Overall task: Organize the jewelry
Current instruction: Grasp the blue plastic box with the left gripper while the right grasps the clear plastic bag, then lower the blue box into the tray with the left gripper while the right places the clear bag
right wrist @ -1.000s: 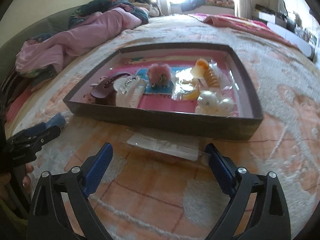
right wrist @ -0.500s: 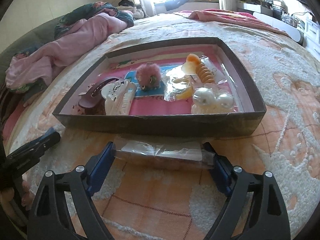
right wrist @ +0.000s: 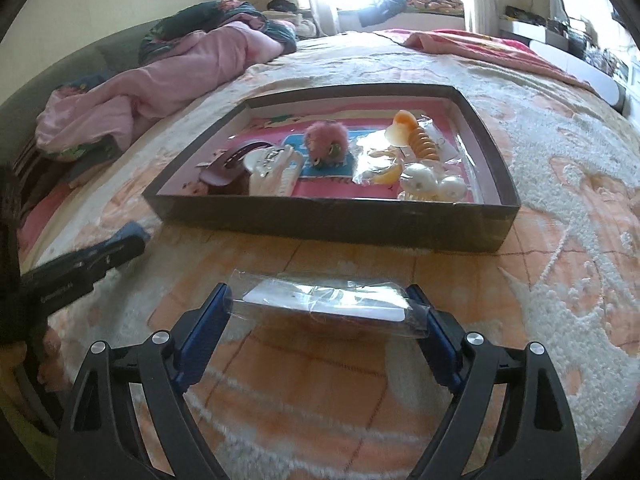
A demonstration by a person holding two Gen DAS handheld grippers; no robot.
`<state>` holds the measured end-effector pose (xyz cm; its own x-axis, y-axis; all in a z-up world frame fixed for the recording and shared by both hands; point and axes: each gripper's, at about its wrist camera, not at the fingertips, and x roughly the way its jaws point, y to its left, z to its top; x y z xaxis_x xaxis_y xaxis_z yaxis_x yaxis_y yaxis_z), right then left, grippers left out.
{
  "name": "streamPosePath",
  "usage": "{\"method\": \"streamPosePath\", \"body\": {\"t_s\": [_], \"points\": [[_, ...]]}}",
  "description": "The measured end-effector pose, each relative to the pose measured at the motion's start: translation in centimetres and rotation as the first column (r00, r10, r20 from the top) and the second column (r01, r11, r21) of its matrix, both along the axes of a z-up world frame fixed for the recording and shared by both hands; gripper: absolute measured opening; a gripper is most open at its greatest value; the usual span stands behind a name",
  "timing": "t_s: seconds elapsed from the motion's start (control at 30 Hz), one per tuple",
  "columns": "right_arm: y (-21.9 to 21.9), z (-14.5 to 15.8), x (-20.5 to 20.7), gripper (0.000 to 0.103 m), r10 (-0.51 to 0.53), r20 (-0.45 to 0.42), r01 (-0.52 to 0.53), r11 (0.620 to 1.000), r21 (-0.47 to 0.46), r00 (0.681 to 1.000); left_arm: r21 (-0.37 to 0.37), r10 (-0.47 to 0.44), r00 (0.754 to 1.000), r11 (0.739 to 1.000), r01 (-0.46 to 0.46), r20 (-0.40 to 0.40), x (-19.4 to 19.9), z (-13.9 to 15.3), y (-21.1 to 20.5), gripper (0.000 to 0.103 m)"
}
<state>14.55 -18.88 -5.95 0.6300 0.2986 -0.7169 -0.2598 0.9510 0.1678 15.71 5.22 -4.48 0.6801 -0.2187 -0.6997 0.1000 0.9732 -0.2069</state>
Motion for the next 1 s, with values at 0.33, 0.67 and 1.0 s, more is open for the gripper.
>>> {"method": "streamPosePath", "body": {"t_s": [0.33, 0.67, 1.0], "points": [[-1.7, 2.2, -1.4, 0.084, 0.001, 0.052, -0.001, 1.000, 0.006, 0.999, 0.008, -0.058, 0.997, 0.998, 0.058, 0.042, -0.8, 2.3, -2.7, 0.025], [-3.9, 4.4, -1.7, 0.084, -0.028, 0.127, 0.030, 0.999, -0.016, 0.992, 0.014, -0.097, 0.993, 0.995, 0.097, 0.072, -0.4, 4.1, -5.0, 0.025], [-5.4, 6.0, -0.4, 0.085, -0.040, 0.174, 0.046, 0.999, -0.029, 0.984, 0.015, -0.115, 0.988, 0.993, 0.114, 0.103, 1.7, 5.5, -6.6, 0.025]]}}
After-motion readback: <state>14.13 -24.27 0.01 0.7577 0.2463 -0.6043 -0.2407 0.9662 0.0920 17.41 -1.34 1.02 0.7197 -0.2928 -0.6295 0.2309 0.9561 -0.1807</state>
